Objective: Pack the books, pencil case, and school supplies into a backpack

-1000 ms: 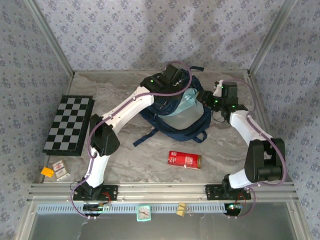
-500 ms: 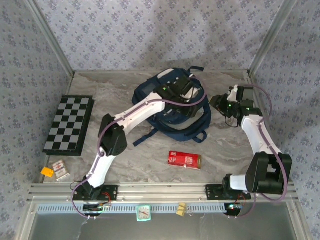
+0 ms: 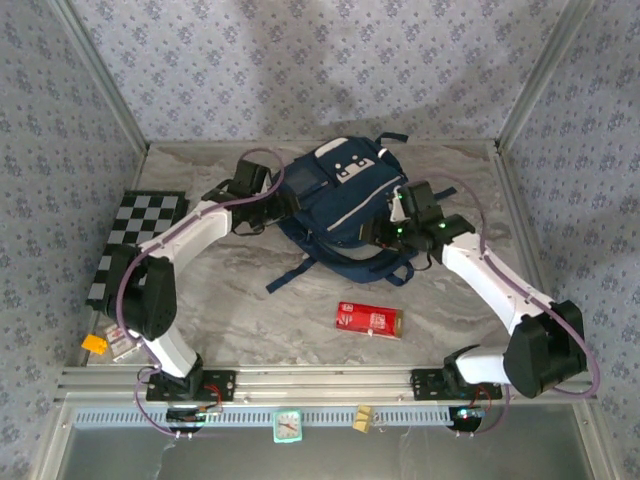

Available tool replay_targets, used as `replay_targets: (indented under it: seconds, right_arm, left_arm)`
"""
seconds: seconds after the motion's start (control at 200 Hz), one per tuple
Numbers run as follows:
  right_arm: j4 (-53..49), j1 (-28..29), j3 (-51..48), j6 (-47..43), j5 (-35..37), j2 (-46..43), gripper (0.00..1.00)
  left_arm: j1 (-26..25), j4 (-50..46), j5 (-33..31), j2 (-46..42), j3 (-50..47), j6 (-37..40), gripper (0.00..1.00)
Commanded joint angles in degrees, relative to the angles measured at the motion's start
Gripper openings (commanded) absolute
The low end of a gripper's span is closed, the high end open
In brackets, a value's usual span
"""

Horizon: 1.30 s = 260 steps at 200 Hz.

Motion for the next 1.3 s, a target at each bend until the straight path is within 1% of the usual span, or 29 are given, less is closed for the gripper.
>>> replay_targets:
  seconds: [0.0, 0.07, 0.135, 0.22, 0.35, 0.435, 0.49, 0.565, 0.65, 0.68, 0.76, 0.8, 0.87, 0.915, 0.97, 1.099, 1.144, 1.249, 1.294]
  right_arm:
    - [-2.18, 1.94, 3.49, 3.59, 5.19, 1.08, 0.42]
    - [-1.26, 2.16, 4.23, 4.27, 6.09, 2.44, 0.39]
    - [-1.13, 2.13, 5.34, 4.36, 7.64, 4.09, 0.36]
    - [0.83, 1.70, 5.49, 4.80, 7.86, 5.92, 0.34]
    - [3.24, 1.56, 5.54, 5.02, 7.45, 8.71, 0.33]
    - [3.94, 1.17, 5.21, 5.29, 7.29, 10.05, 0.31]
    - [4.65, 0.95, 4.73, 5.53, 7.31, 10.64, 0.31]
    - [5.46, 0.80, 4.07, 5.84, 7.64, 11.32, 0.30]
    - [6.23, 0.13, 3.23, 6.24, 7.68, 11.57, 0.29]
    - [6.56, -0.03, 2.87, 6.32, 7.90, 11.55, 0.29]
    - [7.01, -0.43, 2.24, 6.50, 7.68, 11.70, 0.28]
    - [7.21, -0.58, 1.92, 6.42, 7.74, 11.85, 0.28]
    - [7.65, -0.64, 1.40, 6.65, 7.74, 12.03, 0.28]
    - [8.02, -0.62, 1.19, 6.70, 7.65, 12.22, 0.28]
    - [8.27, -0.56, 0.92, 6.72, 8.08, 12.48, 0.28]
    - [8.95, -1.45, 0.55, 6.60, 7.88, 13.34, 0.26]
    - [8.71, -1.97, 0.52, 6.36, 7.92, 13.46, 0.25]
    - [9.96, -4.12, 0.45, 5.13, 7.56, 14.42, 0.26]
    - [10.32, -5.20, 1.40, 3.88, 6.87, 15.75, 0.25]
  left_arm:
    - [0.90, 5.12, 0.88, 3.21, 0.57, -7.12, 0.70]
    - [0.91, 6.41, 0.78, 5.82, 2.71, -8.28, 0.69]
    - [0.87, 5.57, 0.61, 8.62, 5.22, -9.80, 0.62]
    - [0.67, 6.57, 0.32, 10.99, 6.37, -11.68, 0.59]
    - [0.01, 9.04, 0.81, 13.20, 7.36, -13.47, 0.58]
    - [-0.88, 7.20, -0.16, 14.16, 9.33, -13.51, 0.58]
    - [-1.56, 7.74, -1.08, 14.62, 9.07, -15.17, 0.57]
    - [-2.56, 9.85, 0.23, 15.76, 9.00, -17.59, 0.55]
    - [-4.05, 7.75, -1.71, 16.36, 9.14, -19.40, 0.50]
    - [-4.31, 7.72, -2.55, 16.19, 8.19, -20.98, 0.49]
    - [-4.78, 12.60, -3.01, 15.78, 3.72, -25.13, 0.44]
    - [-4.70, 13.39, -3.23, 16.09, 2.55, -26.80, 0.43]
    - [-4.79, 14.60, -3.20, 17.45, 2.69, -27.80, 0.43]
    - [-4.87, 15.85, -3.10, 18.24, 3.21, -28.46, 0.47]
    - [-5.32, 17.95, -3.67, 18.88, 3.80, -29.14, 0.46]
    - [-6.53, 17.35, -8.63, 18.97, 6.30, -29.90, 0.30]
    - [-6.70, 16.90, -9.42, 19.04, 7.44, -29.86, 0.20]
    - [-6.73, 17.28, -8.38, 18.51, 8.82, -29.17, 0.00]
    - [-6.69, 16.65, -8.63, 17.36, 8.61, -29.26, 0.00]
